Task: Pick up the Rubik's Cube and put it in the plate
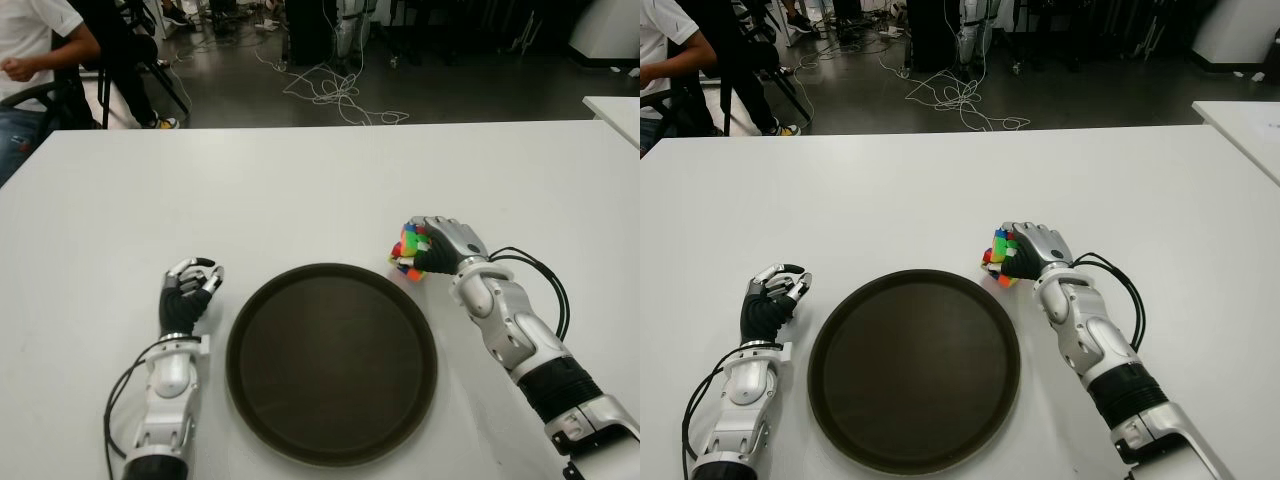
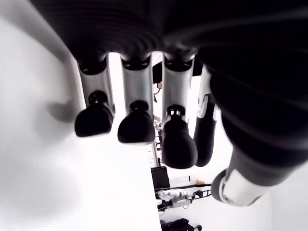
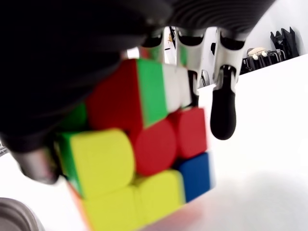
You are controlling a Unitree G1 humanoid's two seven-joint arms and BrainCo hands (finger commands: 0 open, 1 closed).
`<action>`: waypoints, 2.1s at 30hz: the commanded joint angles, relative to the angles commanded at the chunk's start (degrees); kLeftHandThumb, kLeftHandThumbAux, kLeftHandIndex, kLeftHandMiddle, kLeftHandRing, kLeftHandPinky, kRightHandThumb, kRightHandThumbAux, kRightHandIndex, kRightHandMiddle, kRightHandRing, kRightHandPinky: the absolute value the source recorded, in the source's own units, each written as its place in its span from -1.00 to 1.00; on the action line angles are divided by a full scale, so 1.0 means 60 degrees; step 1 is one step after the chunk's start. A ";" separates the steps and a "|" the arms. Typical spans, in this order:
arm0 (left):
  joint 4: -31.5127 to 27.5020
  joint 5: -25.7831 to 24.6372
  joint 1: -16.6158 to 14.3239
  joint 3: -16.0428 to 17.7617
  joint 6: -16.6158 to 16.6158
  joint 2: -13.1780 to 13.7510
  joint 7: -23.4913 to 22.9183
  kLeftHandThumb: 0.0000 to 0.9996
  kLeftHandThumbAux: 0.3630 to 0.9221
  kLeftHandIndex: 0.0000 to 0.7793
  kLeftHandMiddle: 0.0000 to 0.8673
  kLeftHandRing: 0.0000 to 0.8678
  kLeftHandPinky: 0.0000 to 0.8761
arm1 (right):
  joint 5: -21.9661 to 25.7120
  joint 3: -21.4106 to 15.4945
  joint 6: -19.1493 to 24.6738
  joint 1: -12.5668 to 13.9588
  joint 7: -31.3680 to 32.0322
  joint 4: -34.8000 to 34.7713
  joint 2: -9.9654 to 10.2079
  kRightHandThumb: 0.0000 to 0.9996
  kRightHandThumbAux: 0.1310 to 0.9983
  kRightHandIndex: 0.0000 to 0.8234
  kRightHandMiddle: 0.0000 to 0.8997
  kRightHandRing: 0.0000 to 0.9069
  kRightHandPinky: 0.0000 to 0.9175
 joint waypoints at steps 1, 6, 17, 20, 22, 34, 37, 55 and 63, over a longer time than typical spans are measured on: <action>0.0011 -0.0019 -0.0002 0.0005 -0.0022 -0.0004 -0.0011 0.41 0.23 0.13 0.84 0.89 0.83 | 0.0005 -0.0010 0.0016 0.0002 -0.0028 -0.0006 0.0014 0.36 0.39 0.02 0.31 0.35 0.34; 0.0040 -0.0090 -0.0006 0.0024 -0.0110 -0.0022 -0.0050 0.41 0.23 0.13 0.85 0.89 0.84 | 0.0040 -0.0090 0.0113 0.0032 -0.0236 -0.0038 0.0108 0.36 0.39 0.02 0.38 0.41 0.40; 0.0152 -0.0278 -0.0030 0.0074 -0.0386 -0.0050 -0.0217 0.41 0.23 0.13 0.85 0.89 0.82 | 0.0302 -0.0724 0.0226 0.0319 -0.1398 -0.0365 0.0643 0.37 0.38 0.04 0.55 0.59 0.59; 0.0154 -0.0296 -0.0044 0.0070 -0.0403 -0.0044 -0.0249 0.41 0.23 0.13 0.86 0.90 0.84 | 0.0663 -0.1123 0.0086 0.0487 -0.1688 -0.0589 0.0813 0.38 0.37 0.05 0.60 0.63 0.61; 0.0154 -0.0287 -0.0049 0.0066 -0.0412 -0.0039 -0.0247 0.41 0.23 0.13 0.87 0.90 0.85 | 0.0990 -0.1409 -0.0118 0.0572 -0.1899 -0.0662 0.0937 0.38 0.37 0.05 0.63 0.65 0.63; 0.0211 -0.0245 -0.0085 0.0032 -0.0493 0.0047 -0.0364 0.40 0.23 0.13 0.87 0.91 0.85 | 0.2844 -0.2745 -0.1707 0.0844 -0.2610 -0.1272 0.1531 0.39 0.37 0.07 0.77 0.78 0.74; 0.0254 -0.0206 -0.0110 0.0035 -0.0465 0.0061 -0.0330 0.41 0.23 0.14 0.87 0.92 0.86 | 0.3515 -0.3036 -0.1996 0.1035 -0.2597 -0.2084 0.1976 0.39 0.36 0.07 0.78 0.80 0.76; 0.0509 -0.0275 -0.0229 0.0127 -0.0612 0.0015 -0.0286 0.41 0.23 0.14 0.88 0.93 0.87 | 0.4962 -0.3062 -0.2562 0.1662 -0.1461 -0.3801 0.2761 0.40 0.36 0.07 0.79 0.79 0.75; 0.0299 -0.0307 -0.0148 0.0103 -0.0431 -0.0025 -0.0323 0.40 0.23 0.14 0.89 0.93 0.88 | 0.4598 -0.2464 -0.2829 0.2088 -0.1348 -0.4175 0.3005 0.40 0.36 0.07 0.79 0.78 0.75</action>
